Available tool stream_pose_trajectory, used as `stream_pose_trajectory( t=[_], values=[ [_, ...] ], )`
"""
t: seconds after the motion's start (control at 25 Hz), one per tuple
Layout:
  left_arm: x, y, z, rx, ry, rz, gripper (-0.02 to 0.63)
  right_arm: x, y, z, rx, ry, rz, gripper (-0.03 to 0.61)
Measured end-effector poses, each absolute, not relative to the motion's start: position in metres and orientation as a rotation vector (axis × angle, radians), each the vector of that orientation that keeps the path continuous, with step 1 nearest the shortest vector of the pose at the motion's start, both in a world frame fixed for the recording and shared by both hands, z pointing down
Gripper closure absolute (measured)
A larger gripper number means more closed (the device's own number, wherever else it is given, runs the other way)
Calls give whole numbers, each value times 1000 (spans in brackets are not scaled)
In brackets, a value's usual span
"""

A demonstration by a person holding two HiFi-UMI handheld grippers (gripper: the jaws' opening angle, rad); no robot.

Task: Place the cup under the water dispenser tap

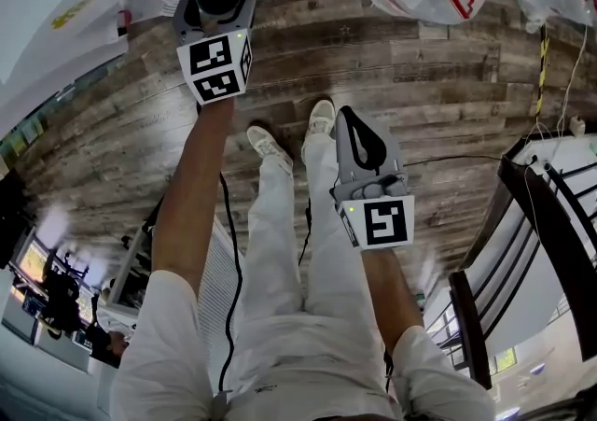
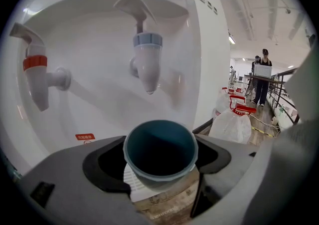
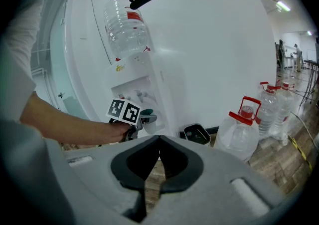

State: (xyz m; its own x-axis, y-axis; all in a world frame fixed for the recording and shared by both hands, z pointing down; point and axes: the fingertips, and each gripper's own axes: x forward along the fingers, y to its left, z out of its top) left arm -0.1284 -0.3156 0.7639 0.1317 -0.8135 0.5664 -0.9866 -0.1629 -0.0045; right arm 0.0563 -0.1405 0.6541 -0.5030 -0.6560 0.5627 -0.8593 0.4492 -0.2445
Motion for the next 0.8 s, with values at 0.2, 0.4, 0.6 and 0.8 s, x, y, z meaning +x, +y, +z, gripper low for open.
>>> stream_pose_trajectory(
  t=[0.2, 0.4, 0.6, 0.8],
  values=[
    [-131, -322, 763, 2056, -1757, 633, 236, 59, -143, 656, 1282, -2312, 725, 580],
    [-135, -330, 761, 2061, -1783, 607, 236, 58, -141, 657, 1270, -2313, 718, 580],
    [-140, -329, 765, 2062, -1787, 569, 229, 57, -140, 657, 1263, -2318, 728, 580],
    [-140, -329, 771, 2058, -1739, 604, 218, 56, -141, 656, 1263, -2327, 748, 580]
  ],
)
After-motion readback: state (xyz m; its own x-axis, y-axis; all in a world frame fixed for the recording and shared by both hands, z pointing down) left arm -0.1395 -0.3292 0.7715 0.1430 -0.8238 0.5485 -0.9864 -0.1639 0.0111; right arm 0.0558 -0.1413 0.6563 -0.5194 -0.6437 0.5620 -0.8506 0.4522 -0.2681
